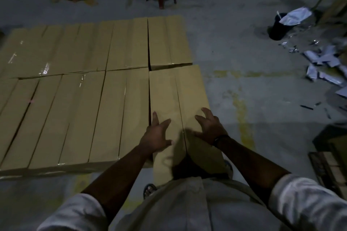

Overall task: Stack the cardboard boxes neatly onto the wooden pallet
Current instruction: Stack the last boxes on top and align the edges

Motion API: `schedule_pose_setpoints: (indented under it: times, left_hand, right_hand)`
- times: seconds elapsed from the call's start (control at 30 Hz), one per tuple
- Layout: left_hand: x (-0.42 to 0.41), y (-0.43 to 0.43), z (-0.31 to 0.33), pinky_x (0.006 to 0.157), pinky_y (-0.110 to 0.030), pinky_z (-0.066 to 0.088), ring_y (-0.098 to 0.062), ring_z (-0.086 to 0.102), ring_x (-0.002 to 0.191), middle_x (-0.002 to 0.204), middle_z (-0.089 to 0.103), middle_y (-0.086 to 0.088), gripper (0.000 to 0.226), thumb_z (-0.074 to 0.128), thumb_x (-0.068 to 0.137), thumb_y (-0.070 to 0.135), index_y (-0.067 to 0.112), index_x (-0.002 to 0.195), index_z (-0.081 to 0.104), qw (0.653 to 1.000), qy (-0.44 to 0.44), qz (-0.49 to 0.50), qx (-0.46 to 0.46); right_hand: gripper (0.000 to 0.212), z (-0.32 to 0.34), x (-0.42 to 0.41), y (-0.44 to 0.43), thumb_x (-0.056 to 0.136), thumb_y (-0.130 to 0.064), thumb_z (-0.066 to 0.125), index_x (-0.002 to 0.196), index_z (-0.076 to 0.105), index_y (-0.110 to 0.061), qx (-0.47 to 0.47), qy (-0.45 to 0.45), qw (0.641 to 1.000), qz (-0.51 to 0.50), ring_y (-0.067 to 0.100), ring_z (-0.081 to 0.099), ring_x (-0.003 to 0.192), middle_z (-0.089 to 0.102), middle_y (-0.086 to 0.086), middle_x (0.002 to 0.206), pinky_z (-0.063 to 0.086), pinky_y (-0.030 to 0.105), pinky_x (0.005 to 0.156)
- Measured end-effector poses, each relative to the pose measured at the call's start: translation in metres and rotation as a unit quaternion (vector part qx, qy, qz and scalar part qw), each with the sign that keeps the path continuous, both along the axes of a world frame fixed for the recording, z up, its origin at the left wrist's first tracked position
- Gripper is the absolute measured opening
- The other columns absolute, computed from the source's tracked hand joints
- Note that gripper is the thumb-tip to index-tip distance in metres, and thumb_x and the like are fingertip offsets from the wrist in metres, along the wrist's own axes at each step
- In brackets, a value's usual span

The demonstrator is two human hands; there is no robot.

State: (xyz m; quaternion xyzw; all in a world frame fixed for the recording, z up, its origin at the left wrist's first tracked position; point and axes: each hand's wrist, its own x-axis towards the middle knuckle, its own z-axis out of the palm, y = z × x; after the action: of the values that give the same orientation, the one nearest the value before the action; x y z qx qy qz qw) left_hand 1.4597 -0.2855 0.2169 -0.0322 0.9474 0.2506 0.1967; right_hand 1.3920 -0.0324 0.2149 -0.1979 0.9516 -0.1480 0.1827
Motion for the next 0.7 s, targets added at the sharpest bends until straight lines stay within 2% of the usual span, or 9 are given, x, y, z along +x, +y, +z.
schedule_pose_setpoints:
  times: [0.17, 0.27, 0.33, 0.4, 0.47, 0.57, 0.7]
  left_hand:
    - [-0.011, 0.001, -0.002, 0.115, -0.049, 0.039, -0.045, 0.033, 0.145, 0.165, -0.025, -0.013, 0.103, 0.084, 0.076, 0.050, 0.031, 0.159, 0.026, 1.000, -0.009, 0.017, -0.006]
    - [-0.020, -0.005, -0.004, 0.116, -0.046, 0.039, -0.043, 0.033, 0.145, 0.165, -0.023, -0.016, 0.105, 0.085, 0.075, 0.049, 0.027, 0.159, 0.027, 1.000, -0.025, 0.018, -0.003]
    - [-0.028, -0.009, -0.004, 0.116, -0.044, 0.039, -0.043, 0.035, 0.144, 0.164, -0.022, -0.020, 0.106, 0.086, 0.074, 0.050, 0.025, 0.159, 0.027, 1.000, -0.029, 0.008, -0.006]
    - [-0.037, -0.013, -0.005, 0.116, -0.043, 0.040, -0.043, 0.036, 0.144, 0.164, -0.021, -0.021, 0.107, 0.086, 0.074, 0.050, 0.024, 0.159, 0.027, 0.999, -0.033, 0.001, -0.007]
    - [-0.044, -0.017, -0.006, 0.115, -0.044, 0.040, -0.045, 0.036, 0.143, 0.165, -0.020, -0.020, 0.107, 0.085, 0.073, 0.051, 0.026, 0.159, 0.027, 0.999, -0.037, -0.003, -0.009]
    - [-0.052, -0.021, -0.007, 0.116, -0.045, 0.039, -0.045, 0.033, 0.145, 0.164, -0.023, -0.018, 0.106, 0.085, 0.074, 0.051, 0.027, 0.159, 0.027, 0.999, -0.044, -0.002, -0.005]
    - [-0.064, -0.028, -0.008, 0.118, -0.042, 0.037, -0.043, 0.032, 0.146, 0.164, -0.024, -0.018, 0.105, 0.086, 0.076, 0.046, 0.025, 0.160, 0.026, 0.998, -0.058, -0.010, 0.000]
  right_hand:
    - [0.076, 0.001, -0.020, -0.003, 0.085, -0.057, 0.069, 0.146, 0.048, -0.017, 0.005, 0.004, 1.000, 0.020, 0.042, 0.039, 0.133, 0.017, 0.013, 0.163, 0.041, 0.048, 0.108]
    - [0.074, -0.008, -0.029, -0.006, 0.082, -0.053, 0.074, 0.142, 0.052, -0.016, -0.008, 0.004, 1.000, 0.024, 0.045, 0.044, 0.129, 0.023, 0.016, 0.161, 0.044, 0.049, 0.104]
    - [0.076, -0.018, -0.036, -0.006, 0.079, -0.058, 0.071, 0.139, 0.054, -0.015, -0.013, -0.001, 1.000, 0.024, 0.046, 0.048, 0.126, 0.027, 0.017, 0.159, 0.046, 0.050, 0.101]
    - [0.081, -0.024, -0.044, -0.006, 0.077, -0.067, 0.060, 0.139, 0.054, -0.016, -0.013, -0.013, 1.000, 0.022, 0.044, 0.048, 0.127, 0.028, 0.017, 0.158, 0.047, 0.050, 0.101]
    - [0.081, -0.026, -0.050, -0.009, 0.077, -0.068, 0.060, 0.140, 0.054, -0.018, -0.008, -0.012, 1.000, 0.024, 0.043, 0.047, 0.128, 0.027, 0.016, 0.158, 0.047, 0.049, 0.102]
    - [0.076, -0.029, -0.060, -0.015, 0.080, -0.061, 0.070, 0.142, 0.050, -0.021, 0.007, -0.011, 1.000, 0.028, 0.041, 0.043, 0.132, 0.022, 0.012, 0.160, 0.045, 0.048, 0.105]
    - [0.075, -0.033, -0.068, -0.021, 0.086, -0.057, 0.066, 0.149, 0.039, -0.026, 0.021, -0.033, 0.999, 0.027, 0.036, 0.033, 0.140, 0.007, 0.005, 0.164, 0.039, 0.046, 0.111]
